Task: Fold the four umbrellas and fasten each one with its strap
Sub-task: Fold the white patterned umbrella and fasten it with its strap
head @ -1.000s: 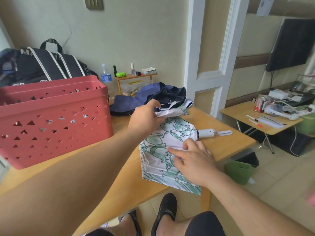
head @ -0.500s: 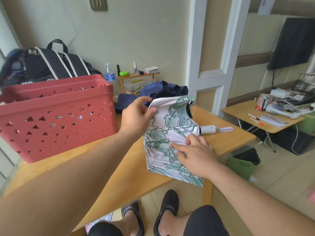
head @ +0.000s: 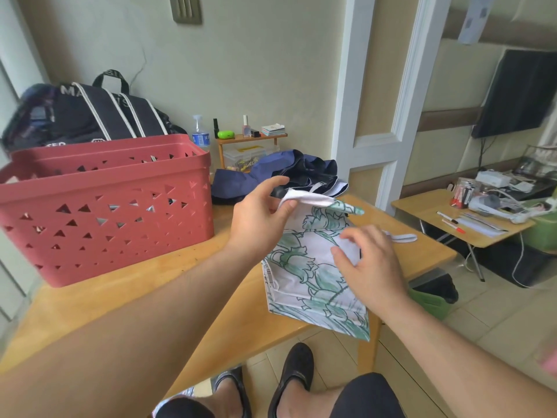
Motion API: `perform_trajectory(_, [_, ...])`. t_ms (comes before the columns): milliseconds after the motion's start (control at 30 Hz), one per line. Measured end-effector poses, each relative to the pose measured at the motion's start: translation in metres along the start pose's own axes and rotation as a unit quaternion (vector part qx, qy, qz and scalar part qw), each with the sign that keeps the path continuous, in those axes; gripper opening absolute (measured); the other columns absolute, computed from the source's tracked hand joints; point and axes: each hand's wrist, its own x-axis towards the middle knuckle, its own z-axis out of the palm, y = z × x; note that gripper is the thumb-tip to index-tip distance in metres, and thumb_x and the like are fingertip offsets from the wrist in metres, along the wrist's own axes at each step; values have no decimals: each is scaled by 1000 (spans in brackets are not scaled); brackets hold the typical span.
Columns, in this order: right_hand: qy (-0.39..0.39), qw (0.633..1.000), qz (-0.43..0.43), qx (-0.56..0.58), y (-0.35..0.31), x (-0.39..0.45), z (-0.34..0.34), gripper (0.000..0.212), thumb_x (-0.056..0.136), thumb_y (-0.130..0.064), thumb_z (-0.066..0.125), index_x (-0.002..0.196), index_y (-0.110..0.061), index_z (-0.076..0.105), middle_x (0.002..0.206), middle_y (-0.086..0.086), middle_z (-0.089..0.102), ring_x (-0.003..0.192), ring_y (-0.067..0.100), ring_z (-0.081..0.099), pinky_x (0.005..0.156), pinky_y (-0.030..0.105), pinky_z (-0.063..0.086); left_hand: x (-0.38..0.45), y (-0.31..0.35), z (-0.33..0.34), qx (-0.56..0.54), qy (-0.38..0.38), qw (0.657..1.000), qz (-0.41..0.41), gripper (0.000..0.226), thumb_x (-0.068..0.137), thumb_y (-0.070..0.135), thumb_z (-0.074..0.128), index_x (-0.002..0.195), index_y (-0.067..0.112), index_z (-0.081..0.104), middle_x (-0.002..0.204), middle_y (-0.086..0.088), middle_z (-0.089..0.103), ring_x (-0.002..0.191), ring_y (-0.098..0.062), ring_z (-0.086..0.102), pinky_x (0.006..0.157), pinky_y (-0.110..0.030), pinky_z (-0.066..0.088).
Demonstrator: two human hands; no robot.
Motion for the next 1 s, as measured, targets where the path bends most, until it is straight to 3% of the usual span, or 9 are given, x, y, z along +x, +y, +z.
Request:
perform_trajectory(133, [46, 996, 36, 69, -11, 28, -14, 52, 86, -29, 83, 123, -23, 46, 103, -4, 54, 92, 14, 53, 81, 33, 47, -3, -7, -3, -23, -4, 1000, -14, 35, 95, 45, 72, 128, 50, 63, 88, 12, 74, 96, -6, 69, 94, -38, 56])
perform_trajectory(233, [29, 993, 38, 105, -20, 45, -20, 61, 83, -28, 86, 128, -30, 45, 105, -14, 55, 94, 1, 57, 82, 29, 50, -7, -11, -4, -31, -27, 999, -13, 37, 95, 44, 73, 128, 53, 61, 90, 12, 76, 95, -7, 69, 94, -41, 57])
perform_trajectory(300, [36, 993, 31, 110, -25, 56, -26, 63, 82, -26, 87, 131, -33, 47, 110, -12, 53, 94, 6, 58, 84, 31, 53, -10, -14, -5, -35, -45, 998, -9, 40, 95, 41, 73, 130, 55, 59, 89, 10, 76, 92, -8, 69, 93, -42, 58])
perform_trajectory(467, [-13, 997, -33, 67, -25, 74, -41, 36, 83, -16, 84, 114, -27, 70, 100, -5, 62, 89, 16, 59, 86, 41, 52, -16, -16, -6, -23, -89, 996, 0, 53, 96, 40, 72, 138, 62, 47, 100, 13, 77, 101, -6, 70, 97, -39, 56])
perform_trajectory(600, [-45, 996, 0, 78, -27, 80, -51, 29, 86, -17, 83, 106, -35, 71, 94, -16, 67, 91, 7, 60, 87, 27, 50, -16, -14, -8, 5, -106, 994, 1, 55, 96, 49, 69, 141, 66, 43, 107, 15, 74, 109, -6, 66, 95, -30, 52])
perform_trajectory(733, [-26, 993, 36, 107, -29, 86, -59, 28, 89, -16, 79, 99, -40, 70, 87, -13, 66, 78, -1, 59, 74, 12, 47, -15, -9, -9, 36, -81, 996, 1, 31, 96, 42, 73, 126, 47, 69, 93, 14, 74, 96, -3, 67, 90, -28, 52])
perform_trajectory(833, [-23, 993, 31, 109, -32, 82, -60, 22, 94, -14, 73, 106, -32, 75, 91, -13, 66, 81, -4, 58, 72, 2, 39, -18, -6, -6, 32, -84, 996, -6, 19, 94, 41, 75, 112, 48, 73, 85, 14, 71, 85, 0, 64, 79, -24, 46])
perform_trajectory(900, [-23, 992, 32, 123, -34, 78, -62, 23, 95, -13, 72, 108, -32, 75, 93, -11, 66, 84, 0, 59, 75, 7, 43, -19, -4, -5, -9, -77, 997, -29, 12, 91, 42, 78, 101, 47, 73, 80, 10, 69, 82, -3, 62, 74, -24, 45])
perform_trajectory(1000, [-29, 986, 41, 158, -31, 71, -65, 28, 93, -11, 74, 105, -37, 73, 89, -9, 68, 83, 6, 61, 82, 22, 53, -19, -6, -7, -87, -65, 992, -68, 16, 87, 38, 84, 99, 42, 74, 94, 9, 71, 93, -1, 65, 77, -21, 48])
